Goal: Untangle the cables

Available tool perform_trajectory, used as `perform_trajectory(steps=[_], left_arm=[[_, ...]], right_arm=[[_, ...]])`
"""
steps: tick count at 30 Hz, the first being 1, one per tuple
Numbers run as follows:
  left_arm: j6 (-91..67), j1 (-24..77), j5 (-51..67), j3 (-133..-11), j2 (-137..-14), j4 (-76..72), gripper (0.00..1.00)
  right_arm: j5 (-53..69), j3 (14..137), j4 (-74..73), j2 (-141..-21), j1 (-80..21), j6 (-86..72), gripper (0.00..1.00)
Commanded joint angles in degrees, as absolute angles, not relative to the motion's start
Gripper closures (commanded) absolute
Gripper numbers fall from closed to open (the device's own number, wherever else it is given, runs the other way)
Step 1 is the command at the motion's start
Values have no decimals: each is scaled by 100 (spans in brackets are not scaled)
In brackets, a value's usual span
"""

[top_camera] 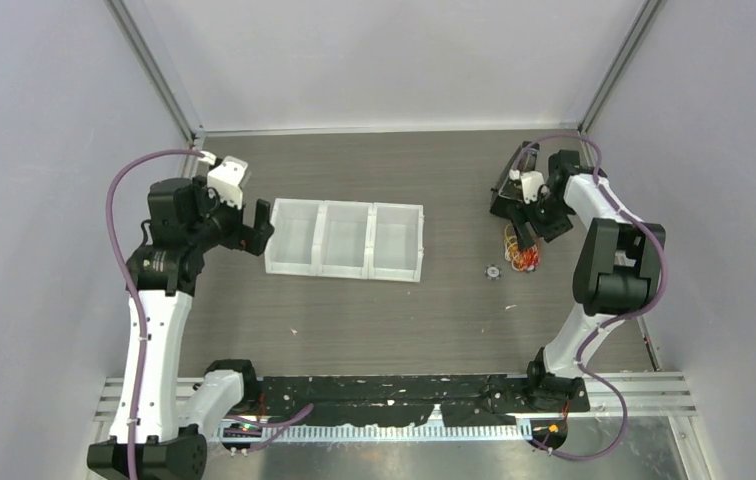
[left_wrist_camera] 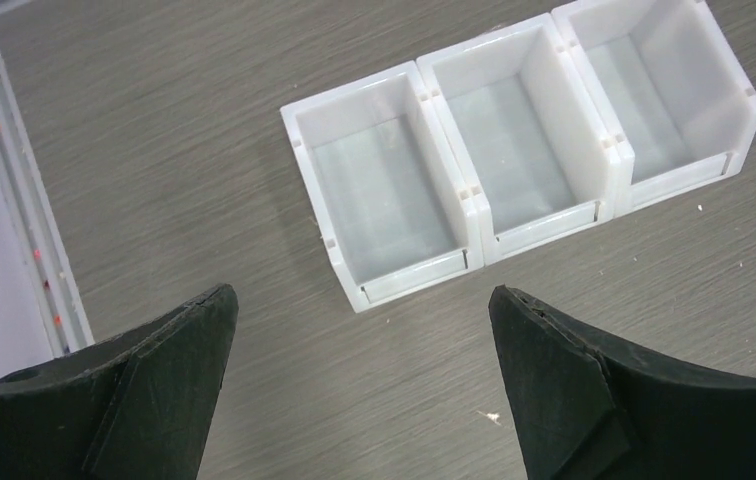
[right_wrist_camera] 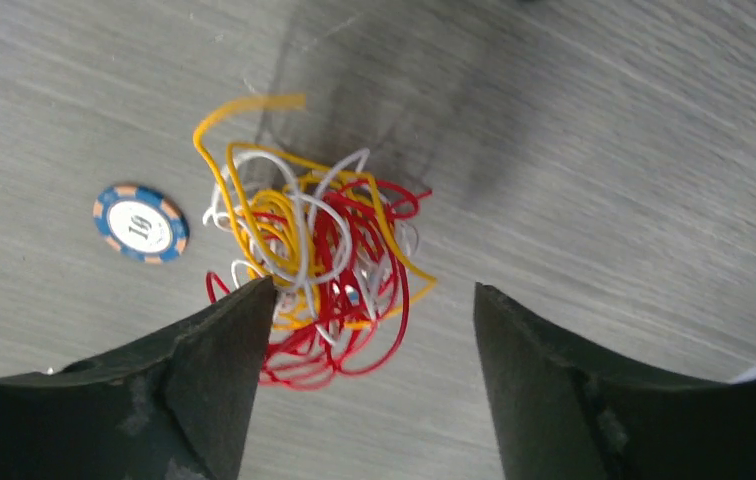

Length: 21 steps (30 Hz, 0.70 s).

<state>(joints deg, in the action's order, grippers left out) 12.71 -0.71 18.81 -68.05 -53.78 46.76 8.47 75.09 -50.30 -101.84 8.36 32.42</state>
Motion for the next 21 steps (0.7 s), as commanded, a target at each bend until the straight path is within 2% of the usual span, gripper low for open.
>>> perform_trajectory(steps=[1,2,3,4,6,7,10,16,21], left_arm=[[1478,-57,2374,-6492,-4973,3589,1],[1528,-53,2390,-6439,-4890,3500,1],[1556,-56,2397,-6408,-4827,3465,1],[1586,-59,2419,-6399,-4799,3495,1],[1691,-54,2710,-6434,-4818,3703,1],[1785,-54,2939,-6461,-4858,3857,1],[1797,35,3381,-6427,-4944,4106,1],[1593,706,3810,-5908,-4687,3694,1],[1106,1768,3706,-5461,-4707,2946,1]], right_arm=[[863,7813,-4772,-10396,798,3340,34],[958,7758,-4836,-10379,799,3357,46],[1116,7716,-4879,-10296,800,3412,53],[1217,7624,-4997,-10246,800,3451,68],[1556,7481,-5183,-10013,793,3588,87],[1758,7432,-5246,-9820,792,3618,91],[2102,7141,-5524,-9325,787,3778,94],[3092,7043,-5889,-8114,556,3827,95],[3851,7418,-5793,-7537,-541,3287,95]])
